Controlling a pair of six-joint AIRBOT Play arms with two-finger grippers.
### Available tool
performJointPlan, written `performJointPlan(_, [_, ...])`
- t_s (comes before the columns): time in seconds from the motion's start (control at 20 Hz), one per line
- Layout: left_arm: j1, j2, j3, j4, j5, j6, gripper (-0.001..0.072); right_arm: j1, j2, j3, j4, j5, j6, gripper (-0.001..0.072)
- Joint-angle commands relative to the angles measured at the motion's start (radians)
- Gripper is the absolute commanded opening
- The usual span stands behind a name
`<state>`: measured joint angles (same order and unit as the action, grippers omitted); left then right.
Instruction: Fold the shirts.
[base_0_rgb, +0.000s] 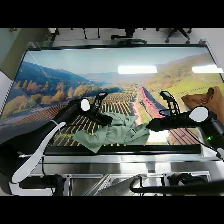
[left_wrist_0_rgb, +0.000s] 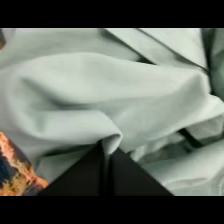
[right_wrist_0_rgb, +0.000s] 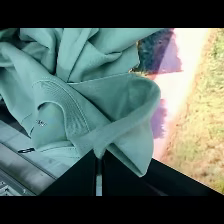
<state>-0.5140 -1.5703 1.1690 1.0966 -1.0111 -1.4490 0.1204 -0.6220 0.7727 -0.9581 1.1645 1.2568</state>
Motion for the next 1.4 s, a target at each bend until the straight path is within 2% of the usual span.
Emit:
performJointPlan(0.0, [0.041, -0.081, 0.126, 0.041, -0.22, -0.05, 0.001, -0.001, 0.002, 0.003, -0.008, -0.002, -0.003, 0.0023])
performJointPlan(0.2, [0.115, 0.051, 0.286, 0.063, -0.322, -0.056, 0.0009, -0.06, 0.002, 0.163, -0.004, -0.001, -0.007, 0.0023])
performJointPlan(0.4, [0.237, 0.282, 0.446, 0.061, -0.335, -0.081, 0.0008, -0.14, 0.002, 0.509, 0.098, 0.003, -0.129, 0.0023])
performJointPlan(0.6, [0.32, 0.505, 0.546, 0.055, -0.362, -0.085, 0.0008, -0.139, 0.019, 0.752, 0.213, -0.006, -0.159, 0.0023])
performJointPlan(0.75, [0.349, 0.64, 0.554, 0.056, -0.382, -0.078, 0.0008, -0.139, 0.054, 0.824, 0.336, -0.003, -0.215, 0.0023])
performJointPlan(0.85, [0.352, 0.689, 0.545, 0.056, -0.429, -0.078, 0.0008, -0.139, 0.062, 0.822, 0.338, 0.071, -0.214, 0.0023])
performJointPlan(1.0, [0.359, 0.758, 0.391, 0.082, -0.405, -0.066, 0.0008, -0.139, 0.045, 0.753, 0.321, 0.153, -0.212, 0.0023])
performJointPlan(1.1, [0.382, 0.789, 0.224, 0.127, -0.354, -0.06, 0.0008, -0.14, 0.034, 0.658, 0.235, 0.138, -0.205, 0.0023])
performJointPlan(1.2, [0.433, 0.801, 0.017, 0.13, -0.274, -0.05, 0.0009, -0.14, 0.006, 0.55, 0.122, 0.103, -0.154, 0.0023])
performJointPlan(1.35, [0.476, 0.746, -0.243, 0.048, -0.167, 0.008, 0.0009, -0.139, -0.08, 0.39, 0.087, 0.058, -0.149, 0.0024])
